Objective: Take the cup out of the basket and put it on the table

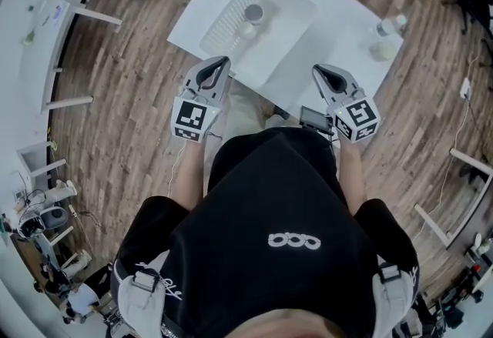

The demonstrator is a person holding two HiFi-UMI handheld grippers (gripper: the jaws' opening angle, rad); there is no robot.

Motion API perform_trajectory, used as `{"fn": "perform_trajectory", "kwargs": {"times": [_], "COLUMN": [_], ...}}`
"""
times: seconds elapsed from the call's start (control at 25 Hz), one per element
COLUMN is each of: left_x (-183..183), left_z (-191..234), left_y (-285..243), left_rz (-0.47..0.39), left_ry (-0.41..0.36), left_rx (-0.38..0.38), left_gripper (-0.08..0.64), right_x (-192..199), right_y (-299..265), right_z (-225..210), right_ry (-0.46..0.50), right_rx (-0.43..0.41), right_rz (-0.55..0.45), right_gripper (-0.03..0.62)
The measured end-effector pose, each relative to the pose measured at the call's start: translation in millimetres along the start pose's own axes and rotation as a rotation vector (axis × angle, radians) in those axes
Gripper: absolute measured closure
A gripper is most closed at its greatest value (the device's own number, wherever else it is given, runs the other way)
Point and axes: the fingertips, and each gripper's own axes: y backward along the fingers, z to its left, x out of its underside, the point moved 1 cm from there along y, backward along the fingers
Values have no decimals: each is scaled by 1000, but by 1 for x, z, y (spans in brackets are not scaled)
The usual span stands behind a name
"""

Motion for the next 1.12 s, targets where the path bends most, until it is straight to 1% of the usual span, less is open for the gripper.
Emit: {"fn": "perform_trajectory", "kwargs": {"times": [0.32, 0.56, 0.8, 0.96, 1.12], "left_x": [3, 6, 11, 17, 30], "left_z": [5, 6, 10, 10, 15], "left_y": [-36, -50, -62, -87, -123], "left_rz": [17, 21, 44, 81, 145], "left_ry": [-26, -12, -29, -60, -89], "left_rx": [43, 52, 57, 99, 141], "left_gripper": [551, 551, 551, 551, 551], "right_x": [-4, 3, 2, 3, 7], "right_y": [3, 0, -6, -11, -20], "right_z": [-14, -21, -22, -23, -26], "right_ry": [-18, -15, -6, -8, -19], "right_rx": [34, 28, 15, 11, 13], "right_rz": [-10, 20, 29, 29, 24], "right_gripper": [566, 566, 566, 566, 566]}}
